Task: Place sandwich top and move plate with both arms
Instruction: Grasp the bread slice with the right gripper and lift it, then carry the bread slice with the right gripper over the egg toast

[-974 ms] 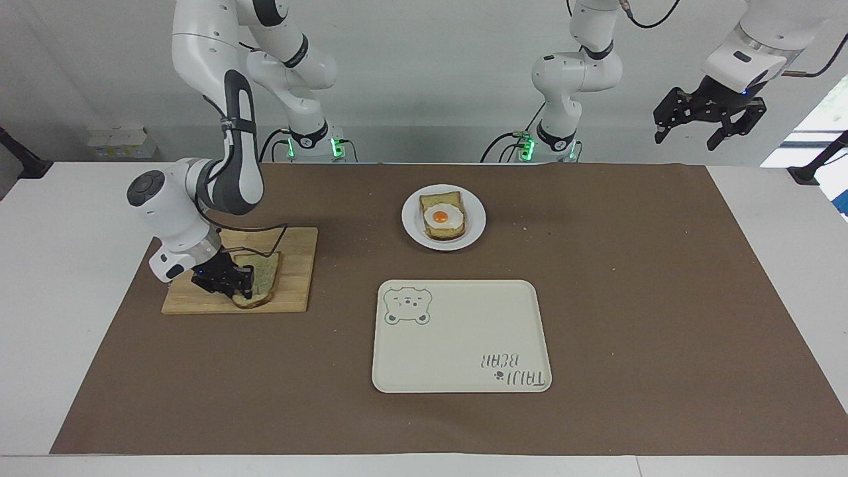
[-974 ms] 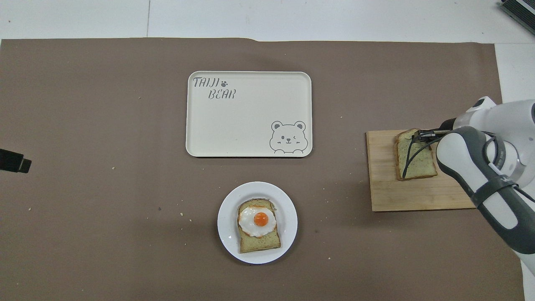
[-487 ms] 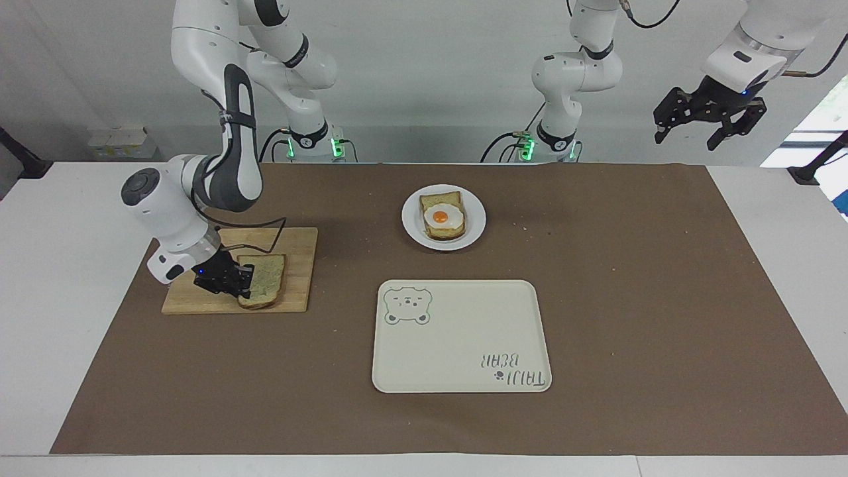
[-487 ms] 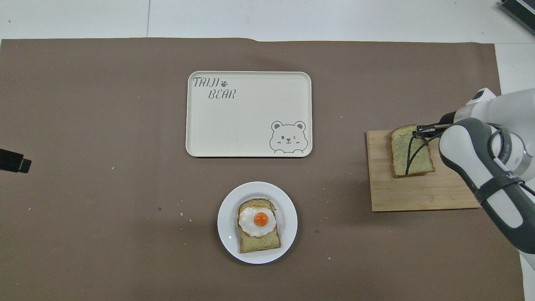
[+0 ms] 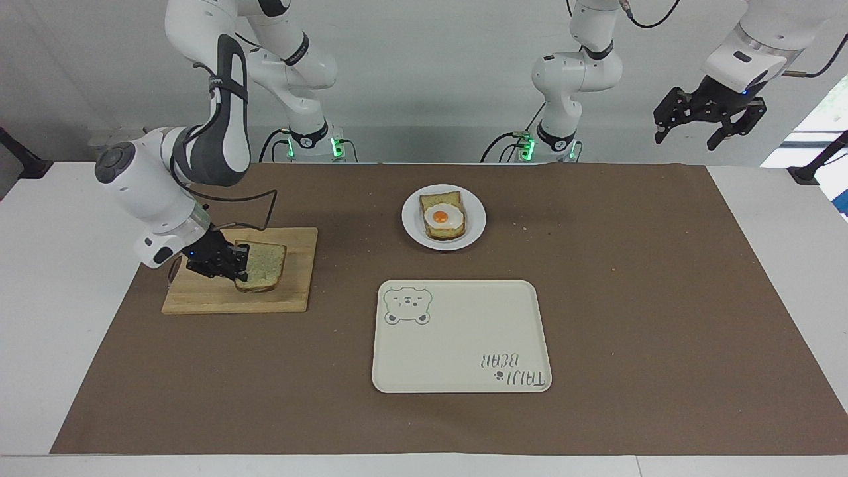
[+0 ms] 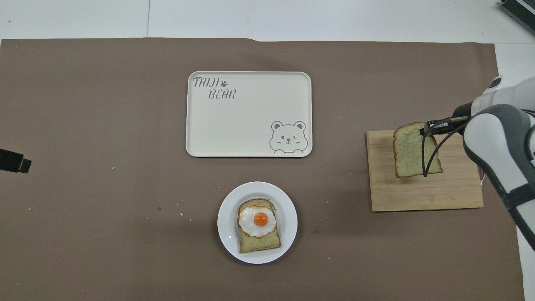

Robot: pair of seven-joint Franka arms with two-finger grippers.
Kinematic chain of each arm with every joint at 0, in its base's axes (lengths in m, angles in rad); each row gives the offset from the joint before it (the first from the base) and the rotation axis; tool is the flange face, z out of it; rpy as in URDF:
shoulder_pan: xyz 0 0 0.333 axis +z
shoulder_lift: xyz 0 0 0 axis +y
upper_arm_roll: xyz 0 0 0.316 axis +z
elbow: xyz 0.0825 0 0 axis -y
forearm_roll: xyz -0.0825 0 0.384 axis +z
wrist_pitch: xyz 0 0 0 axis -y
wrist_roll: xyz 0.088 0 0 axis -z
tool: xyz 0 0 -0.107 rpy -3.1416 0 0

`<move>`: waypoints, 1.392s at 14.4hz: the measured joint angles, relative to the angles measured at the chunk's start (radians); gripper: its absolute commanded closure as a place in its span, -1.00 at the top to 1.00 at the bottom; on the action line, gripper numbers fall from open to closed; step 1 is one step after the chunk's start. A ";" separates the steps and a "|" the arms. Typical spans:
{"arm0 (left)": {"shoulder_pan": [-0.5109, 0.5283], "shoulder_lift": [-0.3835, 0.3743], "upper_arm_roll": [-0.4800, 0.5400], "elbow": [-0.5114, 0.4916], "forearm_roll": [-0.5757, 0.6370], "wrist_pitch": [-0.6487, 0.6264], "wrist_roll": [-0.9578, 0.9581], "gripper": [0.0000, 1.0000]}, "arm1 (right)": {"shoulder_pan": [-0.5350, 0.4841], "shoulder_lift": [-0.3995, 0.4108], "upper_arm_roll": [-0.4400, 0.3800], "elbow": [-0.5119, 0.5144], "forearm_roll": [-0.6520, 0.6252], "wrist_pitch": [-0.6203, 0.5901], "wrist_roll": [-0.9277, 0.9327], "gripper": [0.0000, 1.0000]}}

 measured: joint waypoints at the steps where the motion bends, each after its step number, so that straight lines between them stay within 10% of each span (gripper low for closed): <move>1: 0.000 0.000 0.000 0.000 0.000 0.000 0.000 1.00 | 0.000 -0.010 0.012 0.002 0.009 -0.016 0.014 -1.00; 20: 0.000 0.000 0.000 0.000 0.000 0.000 0.000 1.00 | 0.505 -0.072 0.058 -0.082 0.169 0.018 0.611 -1.00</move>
